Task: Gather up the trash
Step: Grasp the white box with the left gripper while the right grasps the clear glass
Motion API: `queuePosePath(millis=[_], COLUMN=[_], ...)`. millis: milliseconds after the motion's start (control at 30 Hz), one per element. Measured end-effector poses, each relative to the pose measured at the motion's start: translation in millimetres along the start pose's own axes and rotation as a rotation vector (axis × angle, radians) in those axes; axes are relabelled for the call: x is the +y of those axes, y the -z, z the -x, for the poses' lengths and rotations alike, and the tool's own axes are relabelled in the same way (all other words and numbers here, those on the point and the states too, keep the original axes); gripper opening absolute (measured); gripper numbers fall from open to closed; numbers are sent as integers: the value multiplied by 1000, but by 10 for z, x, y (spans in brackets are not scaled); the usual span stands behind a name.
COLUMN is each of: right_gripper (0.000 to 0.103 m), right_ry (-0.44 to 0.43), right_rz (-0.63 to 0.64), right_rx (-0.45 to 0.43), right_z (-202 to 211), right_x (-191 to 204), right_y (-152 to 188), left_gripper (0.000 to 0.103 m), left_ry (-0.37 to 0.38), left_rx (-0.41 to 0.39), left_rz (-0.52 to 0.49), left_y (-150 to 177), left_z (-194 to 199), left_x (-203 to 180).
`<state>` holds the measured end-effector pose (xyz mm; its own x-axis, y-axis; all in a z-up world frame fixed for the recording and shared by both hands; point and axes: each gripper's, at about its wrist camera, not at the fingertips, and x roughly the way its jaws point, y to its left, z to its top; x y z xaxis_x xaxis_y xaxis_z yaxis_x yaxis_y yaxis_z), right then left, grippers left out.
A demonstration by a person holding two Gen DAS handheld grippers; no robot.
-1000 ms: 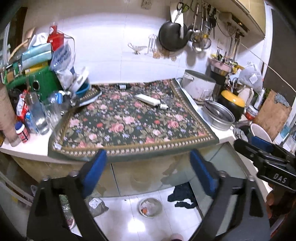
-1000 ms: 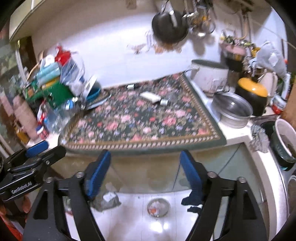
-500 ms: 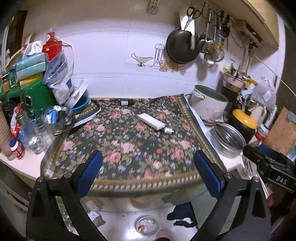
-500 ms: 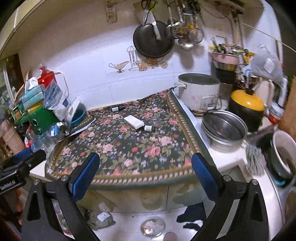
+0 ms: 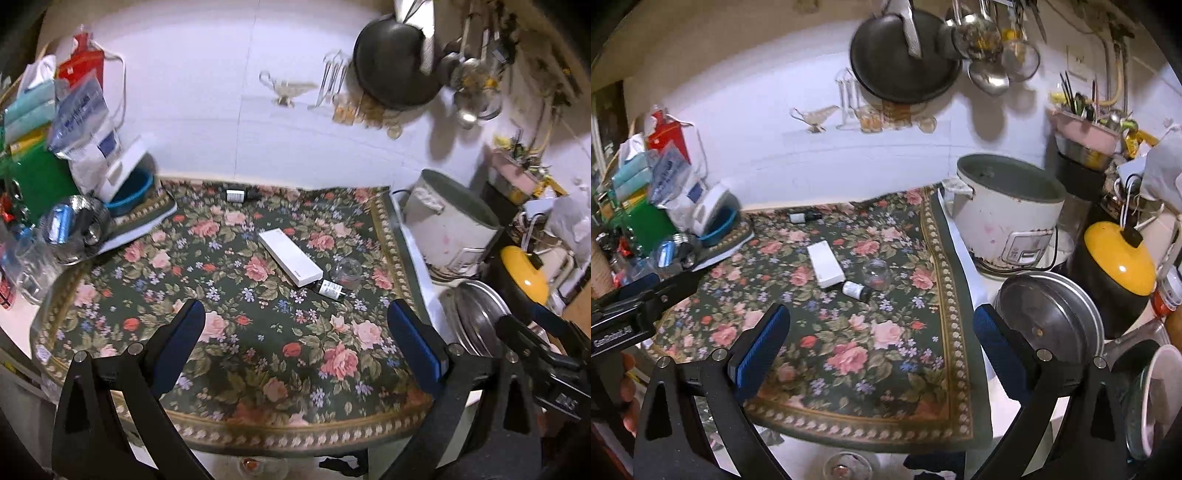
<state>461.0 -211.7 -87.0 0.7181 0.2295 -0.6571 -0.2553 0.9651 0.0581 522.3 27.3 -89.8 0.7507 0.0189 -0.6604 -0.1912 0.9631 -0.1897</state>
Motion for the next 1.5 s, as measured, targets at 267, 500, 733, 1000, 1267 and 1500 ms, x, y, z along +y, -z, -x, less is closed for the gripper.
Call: queuePosePath(millis=[267, 500, 733, 1000, 1267, 1500], right_gripper=[99, 99, 99, 99, 99, 96], right_ry=[39, 103, 133, 47, 7, 25], right_rz=[-51, -157, -206, -206, -111, -139], right_rx=[62, 122, 196, 267, 289, 341], right_z=[-523, -994, -1445, -1875, -2352, -2852], right_x=[-261, -426, -569, -465, -156, -33], right_y=[-141, -183, -158, -213, -317, -279], left_gripper=[99, 99, 99, 71, 51, 51], left_ry=[1, -46, -112, -121, -100, -65], left_rx=[119, 246, 331, 374, 353, 308], left_rz=[10, -27, 15, -18, -41, -101], left_y=[-212, -333, -284, -165, -139, -105], left_z=[-1060, -2149, -2898, -3082, -2991, -2969], left_x=[-56, -184, -221, 62, 502, 639])
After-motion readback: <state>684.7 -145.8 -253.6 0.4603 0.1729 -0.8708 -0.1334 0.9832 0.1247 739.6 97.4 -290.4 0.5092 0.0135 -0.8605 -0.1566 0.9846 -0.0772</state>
